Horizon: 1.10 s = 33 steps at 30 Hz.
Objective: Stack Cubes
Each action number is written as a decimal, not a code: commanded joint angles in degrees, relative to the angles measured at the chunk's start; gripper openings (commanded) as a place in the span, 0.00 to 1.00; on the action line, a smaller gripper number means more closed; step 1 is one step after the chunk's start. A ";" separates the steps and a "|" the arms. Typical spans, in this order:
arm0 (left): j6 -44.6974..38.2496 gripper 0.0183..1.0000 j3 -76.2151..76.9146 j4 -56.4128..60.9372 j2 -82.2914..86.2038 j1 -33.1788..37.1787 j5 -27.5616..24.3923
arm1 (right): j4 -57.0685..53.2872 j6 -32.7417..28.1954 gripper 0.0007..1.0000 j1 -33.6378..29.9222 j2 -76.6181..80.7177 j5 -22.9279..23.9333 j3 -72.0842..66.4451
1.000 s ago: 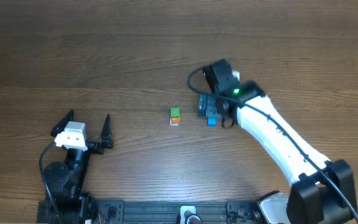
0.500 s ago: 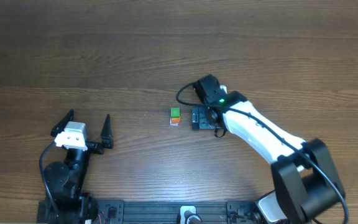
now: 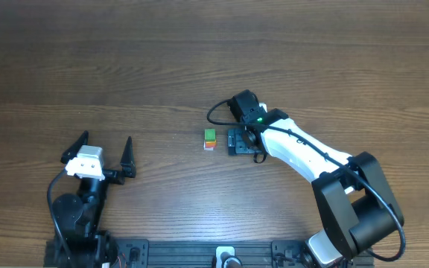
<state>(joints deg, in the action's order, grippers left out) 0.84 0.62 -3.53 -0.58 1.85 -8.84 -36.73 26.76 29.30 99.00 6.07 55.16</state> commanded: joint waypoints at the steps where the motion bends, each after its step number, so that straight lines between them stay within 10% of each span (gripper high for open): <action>1: -1.07 1.00 -0.28 0.02 0.42 -0.24 -0.55 | 0.26 0.44 0.87 -0.72 0.35 -0.02 -0.04; 33: -1.07 1.00 -0.28 0.00 0.42 -0.24 -0.57 | 0.09 3.65 0.35 -1.46 0.76 -0.72 -0.09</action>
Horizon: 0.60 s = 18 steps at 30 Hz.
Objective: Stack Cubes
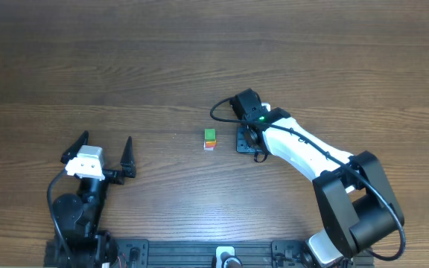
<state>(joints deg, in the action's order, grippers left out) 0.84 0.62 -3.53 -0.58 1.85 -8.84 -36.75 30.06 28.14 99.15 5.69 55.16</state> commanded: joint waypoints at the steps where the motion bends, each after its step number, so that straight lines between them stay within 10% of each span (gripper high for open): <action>1: -1.07 1.00 -0.28 0.00 0.42 -0.24 -0.55 | 0.11 0.35 0.34 -0.31 0.61 -0.35 -0.09; 18: -1.07 1.00 -0.28 0.00 0.42 -0.24 -0.55 | -4.72 0.31 0.15 -0.35 0.15 0.87 3.72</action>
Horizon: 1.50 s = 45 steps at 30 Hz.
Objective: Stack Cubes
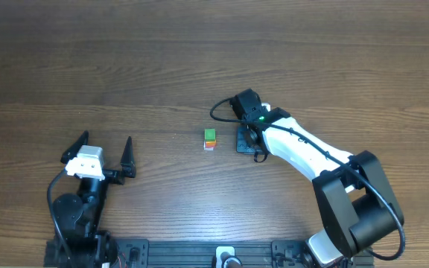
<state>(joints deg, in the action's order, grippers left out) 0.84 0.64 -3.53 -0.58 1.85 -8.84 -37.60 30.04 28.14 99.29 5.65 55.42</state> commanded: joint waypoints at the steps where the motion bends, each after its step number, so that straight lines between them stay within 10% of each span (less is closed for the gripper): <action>1: -1.07 1.00 -0.31 0.00 0.42 -0.24 -0.57 | -7.39 0.31 0.14 0.07 -0.74 1.84 6.47; 23: -1.07 1.00 -0.31 0.00 0.42 -0.24 -0.55 | -32.65 13.29 0.01 19.87 2.27 4.15 39.93; 45: -1.07 1.00 -0.31 0.00 0.42 -0.24 -0.57 | -33.35 15.28 0.01 16.41 7.89 2.78 38.75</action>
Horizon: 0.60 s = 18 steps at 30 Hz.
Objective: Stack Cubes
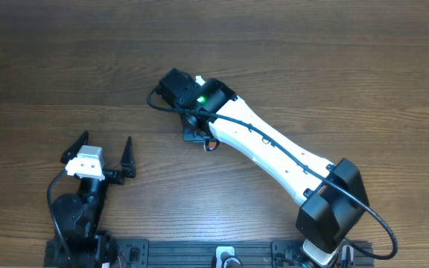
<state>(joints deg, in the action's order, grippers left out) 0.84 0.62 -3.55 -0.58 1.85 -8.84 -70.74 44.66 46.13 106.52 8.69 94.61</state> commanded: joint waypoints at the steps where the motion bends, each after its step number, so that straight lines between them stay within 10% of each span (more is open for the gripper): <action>1: -1.07 1.00 -0.28 0.02 0.42 -0.24 -0.55 | -0.15 0.61 0.01 -1.70 0.66 -0.26 -0.50; 18: -1.07 1.00 -0.28 0.02 0.42 -0.24 -0.57 | 2.19 0.04 0.01 -1.95 2.62 -1.51 -1.31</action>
<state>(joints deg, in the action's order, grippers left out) 0.84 0.64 -3.55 -0.58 1.85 -8.84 -68.86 44.80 44.49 108.40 7.57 93.60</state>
